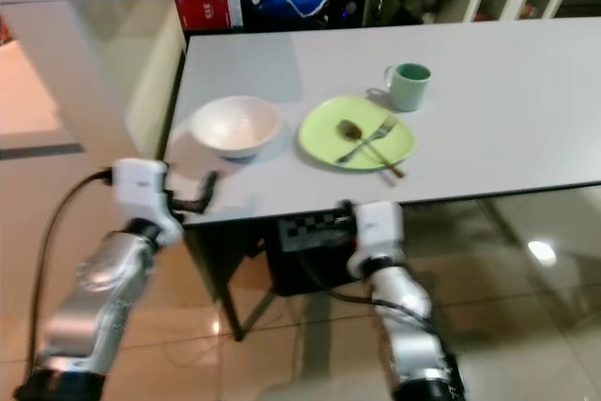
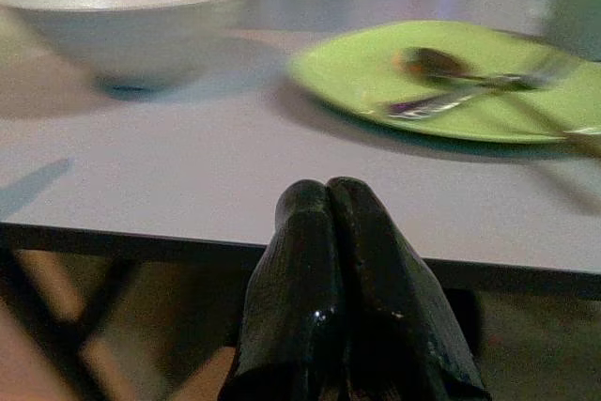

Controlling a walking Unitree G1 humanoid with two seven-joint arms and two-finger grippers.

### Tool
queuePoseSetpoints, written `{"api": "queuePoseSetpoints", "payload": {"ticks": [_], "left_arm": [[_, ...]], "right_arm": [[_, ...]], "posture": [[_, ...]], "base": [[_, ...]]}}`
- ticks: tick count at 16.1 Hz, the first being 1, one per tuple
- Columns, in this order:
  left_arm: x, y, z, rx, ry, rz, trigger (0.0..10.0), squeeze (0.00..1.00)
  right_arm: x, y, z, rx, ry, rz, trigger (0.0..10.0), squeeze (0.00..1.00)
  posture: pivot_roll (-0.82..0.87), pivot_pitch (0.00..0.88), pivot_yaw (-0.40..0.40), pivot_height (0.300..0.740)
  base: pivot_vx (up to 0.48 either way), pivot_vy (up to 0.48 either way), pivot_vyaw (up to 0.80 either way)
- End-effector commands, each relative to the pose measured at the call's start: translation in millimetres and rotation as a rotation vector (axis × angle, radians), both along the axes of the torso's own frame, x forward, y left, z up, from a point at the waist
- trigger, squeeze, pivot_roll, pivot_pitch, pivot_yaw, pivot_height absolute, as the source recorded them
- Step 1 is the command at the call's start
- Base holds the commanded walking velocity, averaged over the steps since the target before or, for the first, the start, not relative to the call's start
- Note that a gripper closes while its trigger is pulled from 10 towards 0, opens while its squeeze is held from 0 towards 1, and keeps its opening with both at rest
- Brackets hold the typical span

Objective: Setting the table

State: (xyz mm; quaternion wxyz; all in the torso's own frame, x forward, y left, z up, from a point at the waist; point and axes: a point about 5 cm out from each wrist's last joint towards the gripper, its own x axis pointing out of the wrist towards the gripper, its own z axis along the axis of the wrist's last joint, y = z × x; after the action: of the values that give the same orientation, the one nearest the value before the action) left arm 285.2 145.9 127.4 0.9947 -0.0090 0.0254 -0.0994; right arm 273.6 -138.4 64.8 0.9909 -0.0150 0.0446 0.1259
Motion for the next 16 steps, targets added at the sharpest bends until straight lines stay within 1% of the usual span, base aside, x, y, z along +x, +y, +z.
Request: {"api": "queuePoseSetpoints", "payload": {"ticks": [1, 8, 9, 10, 11, 12, 13, 14, 15, 16], "left_arm": [[0.8, -8.4, 3.4, -0.011, -0.01, -0.025, 10.0, 0.0], [0.8, -8.6, 3.4, -0.011, -0.01, -0.025, 10.0, 0.0], [-14.6, 21.3, -25.4, 0.033, 0.078, -0.052, 10.0, 0.0], [-46.3, 64.1, -61.2, 0.056, 0.223, -0.098, 10.0, 0.0], [-59.0, 72.4, -71.7, 0.049, 0.274, -0.159, 10.0, 0.0], [-60.3, 71.5, -72.4, 0.065, 0.27, -0.177, 10.0, 0.0], [-62.1, 71.0, -72.8, 0.105, 0.255, -0.192, 10.0, 0.0], [-63.2, 69.4, -74.4, 0.123, 0.241, -0.205, 10.0, 0.0], [-63.9, 68.5, -76.3, 0.128, 0.236, -0.211, 10.0, 0.0], [-65.5, 68.3, -80.1, 0.127, 0.209, -0.241, 10.0, 0.0]], "right_arm": [[0.8, -10.1, 2.4, -0.017, -0.006, -0.025, 10.0, 0.0], [0.7, -10.1, 2.6, -0.016, -0.005, -0.026, 10.0, 0.0], [-10.4, -21.0, -13.7, -0.072, 0.046, 0.056, 10.0, 0.0], [-30.3, -37.1, -36.7, -0.15, 0.128, 0.167, 10.0, 0.0], [-37.8, -42.1, -45.3, -0.177, 0.161, 0.196, 10.0, 0.0], [-38.1, -43.0, -46.3, -0.184, 0.162, 0.193, 10.0, 0.0], [-38.2, -43.1, -47.2, -0.187, 0.165, 0.194, 10.0, 0.0], [-37.8, -43.2, -47.5, -0.187, 0.166, 0.192, 10.0, 0.0], [-37.4, -43.4, -47.4, -0.187, 0.163, 0.189, 10.0, 0.0], [-36.9, -44.6, -47.8, -0.183, 0.154, 0.192, 10.0, 0.0]], "posture": [[0.02, 0.0, 0.039, 0.74], [0.02, 0.0, 0.039, 0.74], [0.04, 0.0, 0.042, 0.74], [0.04, 0.0, 0.04, 0.74], [0.05, 0.0, 0.033, 0.74], [0.05, 0.0, 0.032, 0.74], [0.06, 0.0, 0.029, 0.74], [0.05, 0.0, 0.029, 0.74], [0.05, 0.0, 0.028, 0.74], [0.05, 0.0, 0.029, 0.74]], "base": [[0.0, 0.48, 0.0], [0.0, 0.48, 0.0], [0.0, 0.0, 0.0], [0.0, 0.0, 0.0], [0.0, 0.0, 0.0], [0.0, 0.0, 0.0], [0.0, 0.0, 0.0], [0.0, 0.0, 0.0], [0.0, 0.0, 0.0], [0.0, 0.0, 0.0]]}}
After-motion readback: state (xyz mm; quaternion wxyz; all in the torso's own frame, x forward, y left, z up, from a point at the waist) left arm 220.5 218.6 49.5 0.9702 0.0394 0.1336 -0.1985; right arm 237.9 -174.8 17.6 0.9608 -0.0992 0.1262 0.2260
